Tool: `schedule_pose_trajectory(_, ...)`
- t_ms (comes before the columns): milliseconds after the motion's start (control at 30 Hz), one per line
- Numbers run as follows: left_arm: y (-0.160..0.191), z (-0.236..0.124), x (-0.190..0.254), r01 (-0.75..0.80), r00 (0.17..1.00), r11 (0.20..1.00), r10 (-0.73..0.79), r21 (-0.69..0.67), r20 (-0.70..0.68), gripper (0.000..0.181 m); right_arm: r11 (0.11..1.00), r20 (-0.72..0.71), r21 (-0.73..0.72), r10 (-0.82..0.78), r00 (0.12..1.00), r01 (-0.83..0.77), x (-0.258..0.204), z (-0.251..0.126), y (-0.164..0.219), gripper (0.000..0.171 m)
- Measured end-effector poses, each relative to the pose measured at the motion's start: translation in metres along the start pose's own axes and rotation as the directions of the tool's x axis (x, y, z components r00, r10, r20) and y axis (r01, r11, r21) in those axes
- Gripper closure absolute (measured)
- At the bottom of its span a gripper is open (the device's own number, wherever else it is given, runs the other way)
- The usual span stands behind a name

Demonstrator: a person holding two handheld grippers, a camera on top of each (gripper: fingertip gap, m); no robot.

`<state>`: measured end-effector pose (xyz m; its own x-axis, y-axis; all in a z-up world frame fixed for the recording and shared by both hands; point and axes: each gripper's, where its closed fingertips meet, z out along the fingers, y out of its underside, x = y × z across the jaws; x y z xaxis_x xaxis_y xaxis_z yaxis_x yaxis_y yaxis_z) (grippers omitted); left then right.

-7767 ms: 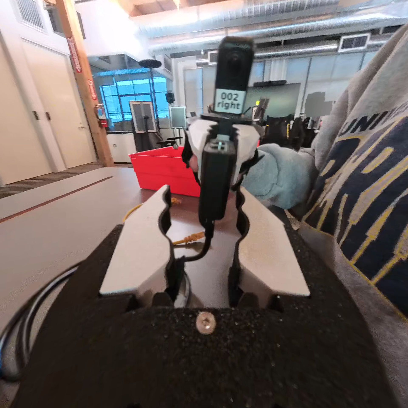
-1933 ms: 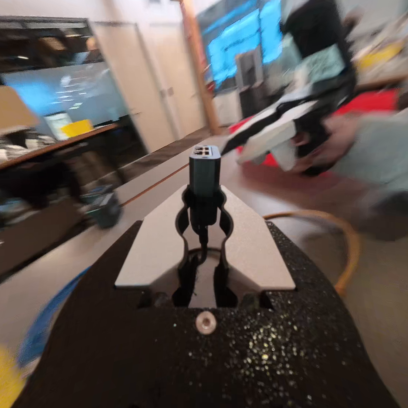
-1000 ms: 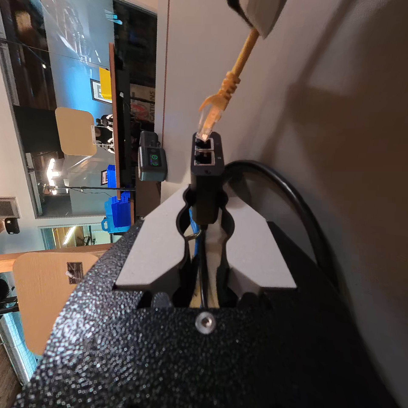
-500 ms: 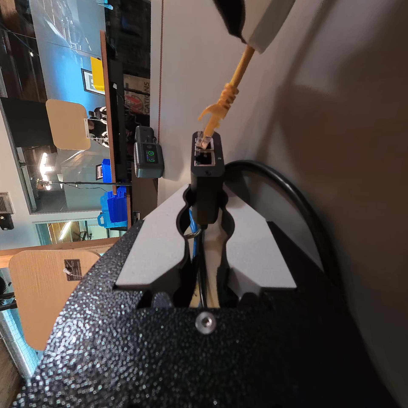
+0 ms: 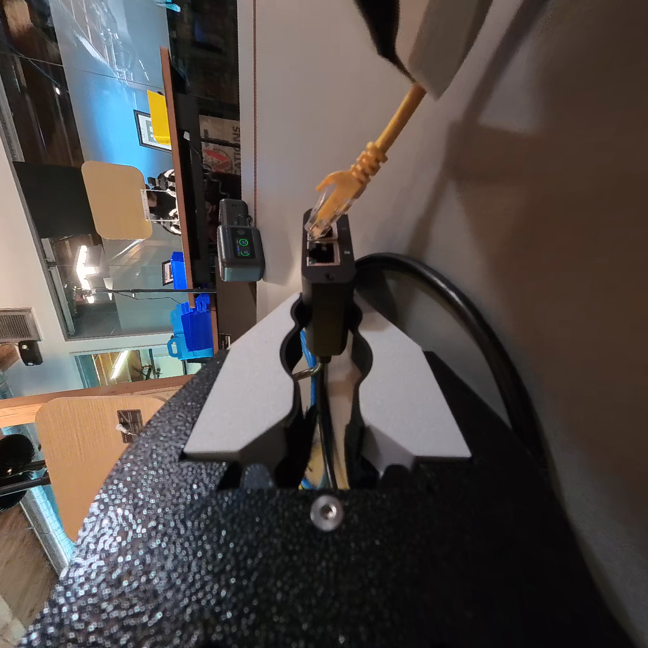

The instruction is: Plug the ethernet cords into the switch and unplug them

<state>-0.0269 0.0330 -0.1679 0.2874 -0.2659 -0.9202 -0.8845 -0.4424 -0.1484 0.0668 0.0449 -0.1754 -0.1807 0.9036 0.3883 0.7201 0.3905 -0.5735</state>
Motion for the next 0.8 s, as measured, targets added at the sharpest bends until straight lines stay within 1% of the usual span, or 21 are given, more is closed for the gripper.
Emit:
schedule_pose_trajectory(133,-0.001,0.000,0.000,0.008,1.000,1.000,-0.008,0.008,0.002,0.159,0.996,0.021,0.066,0.054,0.998,-0.055,-0.001,0.002,0.000,0.167)
schedule_pose_trajectory(167,-0.001,0.000,0.000,0.007,1.000,1.000,-0.007,0.009,0.004,0.159,0.993,0.037,0.081,0.085,0.996,-0.087,-0.002,0.002,-0.001,0.166)
schedule_pose_trajectory(233,-0.001,-0.001,0.001,0.005,1.000,1.000,-0.005,0.013,0.007,0.159,0.976,0.112,0.115,0.173,0.979,-0.185,-0.004,0.003,-0.003,0.159)
schedule_pose_trajectory(300,-0.001,-0.001,0.001,0.006,1.000,1.000,-0.006,0.019,0.008,0.159,0.940,0.214,0.145,0.274,0.938,-0.308,-0.006,0.004,-0.006,0.154)
schedule_pose_trajectory(367,-0.001,-0.002,0.002,0.002,1.000,1.000,-0.003,0.024,0.012,0.159,0.895,0.317,0.143,0.363,0.876,-0.422,-0.007,0.007,-0.007,0.145)
schedule_pose_trajectory(467,-0.001,-0.002,0.002,-0.002,1.000,1.000,0.001,0.029,0.016,0.159,0.828,0.428,0.143,0.443,0.788,-0.543,-0.001,0.006,-0.014,0.144)
schedule_pose_trajectory(567,-0.001,-0.002,0.002,0.005,1.000,0.999,-0.006,0.033,0.016,0.159,0.803,0.508,0.114,0.458,0.729,-0.584,-0.002,0.008,-0.019,0.147)
schedule_pose_trajectory(633,-0.001,-0.002,0.002,0.015,1.000,0.999,-0.016,0.036,0.014,0.159,0.805,0.554,0.099,0.444,0.704,-0.586,-0.008,0.008,-0.025,0.150)
schedule_pose_trajectory(667,-0.001,-0.002,0.002,0.019,1.000,0.999,-0.020,0.037,0.012,0.159,0.810,0.559,0.092,0.440,0.703,-0.580,-0.009,0.010,-0.026,0.160)
schedule_pose_trajectory(700,-0.001,-0.002,0.002,0.024,1.000,0.999,-0.024,0.037,0.010,0.159,0.818,0.549,0.090,0.435,0.714,-0.568,-0.010,0.011,-0.025,0.162)
schedule_pose_trajectory(800,-0.001,-0.002,0.002,0.019,1.000,0.999,-0.019,0.029,0.012,0.159,0.839,0.476,0.076,0.444,0.759,-0.538,-0.009,0.011,-0.022,0.163)
